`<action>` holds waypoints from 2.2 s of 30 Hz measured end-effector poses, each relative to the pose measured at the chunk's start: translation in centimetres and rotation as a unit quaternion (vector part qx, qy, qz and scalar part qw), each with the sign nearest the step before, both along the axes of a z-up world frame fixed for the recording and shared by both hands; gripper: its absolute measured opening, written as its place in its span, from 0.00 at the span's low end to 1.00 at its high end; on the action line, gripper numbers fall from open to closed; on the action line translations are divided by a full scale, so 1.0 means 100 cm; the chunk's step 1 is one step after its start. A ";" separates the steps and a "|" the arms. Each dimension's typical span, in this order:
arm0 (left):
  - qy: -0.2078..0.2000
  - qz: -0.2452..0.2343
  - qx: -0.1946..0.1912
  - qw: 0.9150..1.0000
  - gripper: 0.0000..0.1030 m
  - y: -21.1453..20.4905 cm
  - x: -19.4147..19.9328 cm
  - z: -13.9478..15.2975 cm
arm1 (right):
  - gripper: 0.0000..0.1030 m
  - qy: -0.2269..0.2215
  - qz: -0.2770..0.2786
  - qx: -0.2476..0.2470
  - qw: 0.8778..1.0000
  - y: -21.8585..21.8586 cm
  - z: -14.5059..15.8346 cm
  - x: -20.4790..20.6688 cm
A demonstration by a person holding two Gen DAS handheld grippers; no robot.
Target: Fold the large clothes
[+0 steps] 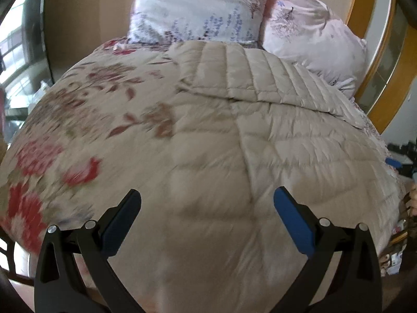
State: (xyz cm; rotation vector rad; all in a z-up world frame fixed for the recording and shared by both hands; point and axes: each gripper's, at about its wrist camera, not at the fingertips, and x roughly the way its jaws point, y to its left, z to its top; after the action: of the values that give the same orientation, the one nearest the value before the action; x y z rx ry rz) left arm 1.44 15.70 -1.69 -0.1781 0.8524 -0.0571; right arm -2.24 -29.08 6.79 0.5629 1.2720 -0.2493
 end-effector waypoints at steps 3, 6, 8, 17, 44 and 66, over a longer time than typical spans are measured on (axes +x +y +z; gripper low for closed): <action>0.002 0.006 -0.012 1.000 0.99 0.016 -0.020 0.000 | 0.70 0.020 -0.012 0.003 1.000 -0.020 0.004 -0.030; 0.005 0.001 -0.042 0.999 0.97 0.031 -0.040 -0.002 | 0.70 0.040 -0.009 0.020 0.999 -0.033 0.004 -0.051; 0.007 -0.005 -0.064 0.998 0.93 0.038 -0.050 -0.004 | 0.70 0.051 -0.010 0.035 0.998 -0.040 0.003 -0.066; 0.035 -0.026 -0.152 0.987 0.93 0.051 -0.081 -0.032 | 0.76 0.055 0.007 0.126 0.990 -0.036 0.005 -0.113; 0.017 -0.108 -0.275 0.955 0.17 0.038 -0.066 -0.028 | 0.14 -0.066 0.109 0.174 0.977 0.027 0.038 -0.119; -0.096 0.007 -0.176 0.980 0.15 0.057 0.080 0.073 | 0.14 -0.251 0.094 -0.239 0.933 0.075 0.096 0.030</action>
State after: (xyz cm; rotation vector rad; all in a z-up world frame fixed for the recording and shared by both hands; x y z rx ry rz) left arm 9.42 21.38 5.65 -0.5034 0.6427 -0.2099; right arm 0.80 -21.58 16.39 0.0679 0.7201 -0.2259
